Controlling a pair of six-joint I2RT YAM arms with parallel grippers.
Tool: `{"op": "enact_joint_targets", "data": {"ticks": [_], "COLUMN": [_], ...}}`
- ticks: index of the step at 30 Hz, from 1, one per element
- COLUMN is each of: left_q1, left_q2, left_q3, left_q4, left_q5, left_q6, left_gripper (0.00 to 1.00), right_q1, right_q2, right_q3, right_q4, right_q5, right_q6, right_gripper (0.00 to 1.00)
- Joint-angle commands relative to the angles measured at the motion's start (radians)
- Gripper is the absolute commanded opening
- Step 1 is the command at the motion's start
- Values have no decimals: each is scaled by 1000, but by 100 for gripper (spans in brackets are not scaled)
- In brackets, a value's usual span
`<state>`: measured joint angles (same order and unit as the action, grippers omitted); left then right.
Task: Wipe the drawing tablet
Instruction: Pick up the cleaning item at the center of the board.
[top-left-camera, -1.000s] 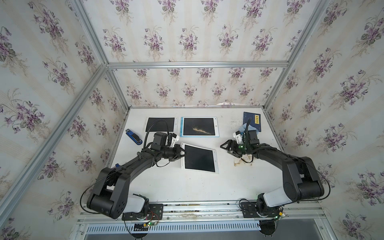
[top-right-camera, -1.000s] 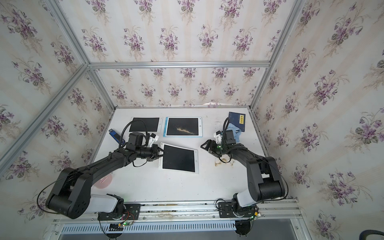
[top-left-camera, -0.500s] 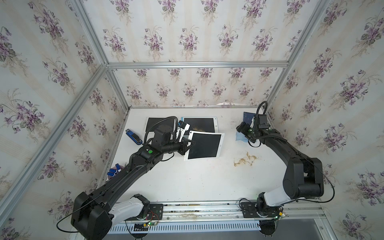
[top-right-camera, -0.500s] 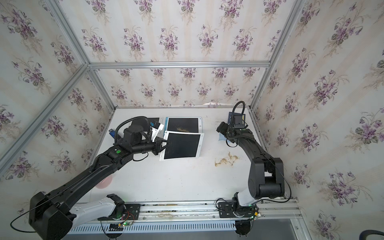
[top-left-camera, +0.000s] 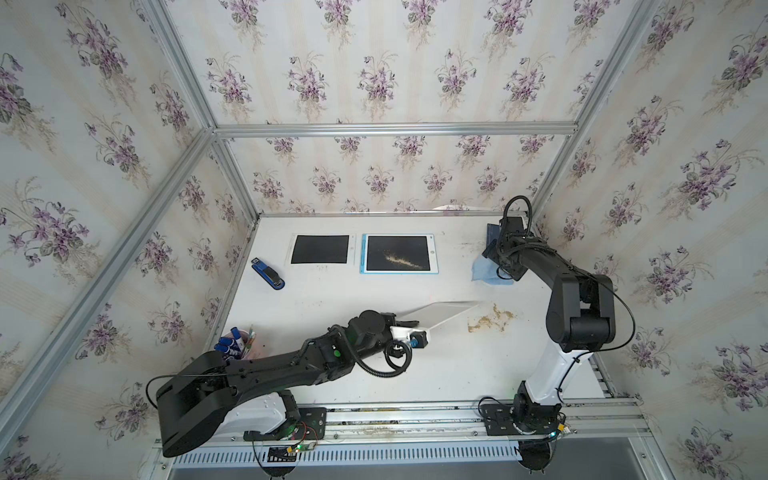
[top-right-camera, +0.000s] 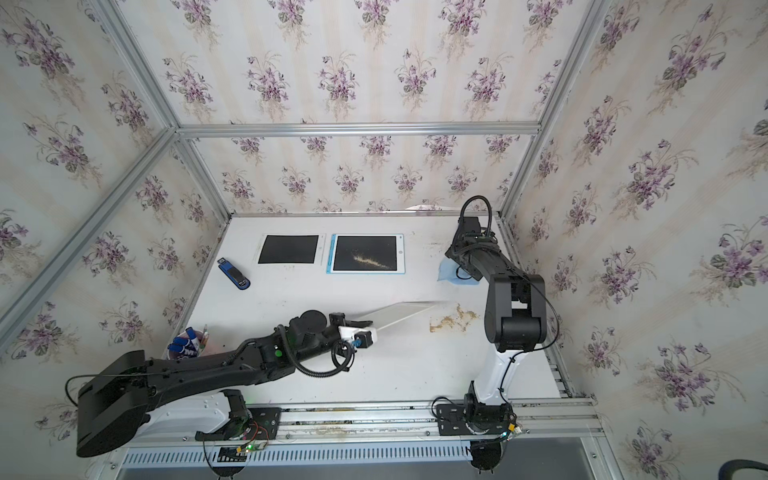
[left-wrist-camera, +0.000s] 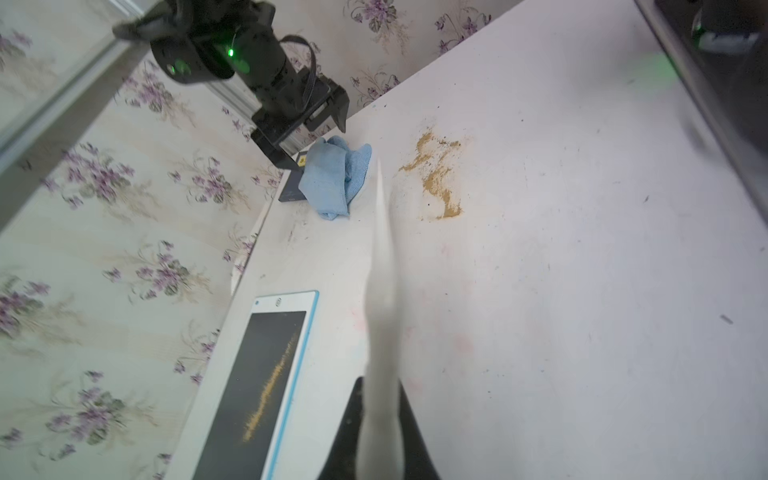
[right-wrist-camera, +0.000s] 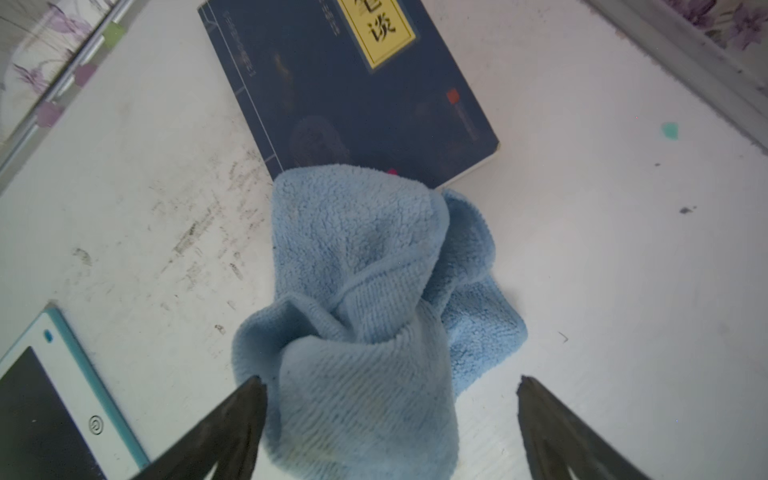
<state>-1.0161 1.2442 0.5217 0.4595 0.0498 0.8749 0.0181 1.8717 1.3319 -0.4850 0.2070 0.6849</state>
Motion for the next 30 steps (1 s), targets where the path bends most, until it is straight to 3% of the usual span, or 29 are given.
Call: {"op": "enact_joint_targets", "data": {"ticks": [1,10,16,18,19,21,22,27,30], "left_q1": [-24,-86,-121,-129,-134,-140,-142,-147,-154], "left_q2": [-8,-16,31,48,53,60,63,109,161], "left_q3": [-44,-204,-265,-278,-287,-305,-312,-349,-360], "left_q4": [213,352,452,479,497,516,516,575,634], "left_q5": [-73,-90,-104,-113,-109,-86,-73,-42,-50], "left_q6": [237,458,536,551,554,562,568,615,643], "left_gripper": [0,0,0,0,0,0,0,0,0], "right_q1": [0,2,2,1,1,1,1,11,63], "right_q2": [33,88,113,120,122,121,114,-20,-160], "right_q3": [-13,-50,-75,-76,-70,-57,-49,-82,-153], "right_q4": [-2,55,100,108,108,92,84,106,169], "right_q5": [-19,-65,-115,-131,-137,-145,-149,-135,-188], "right_q6": [25,25,32,27,23,20,13,-14,-66], "right_gripper": [94,90,76,63,51,16,3,0,0]}}
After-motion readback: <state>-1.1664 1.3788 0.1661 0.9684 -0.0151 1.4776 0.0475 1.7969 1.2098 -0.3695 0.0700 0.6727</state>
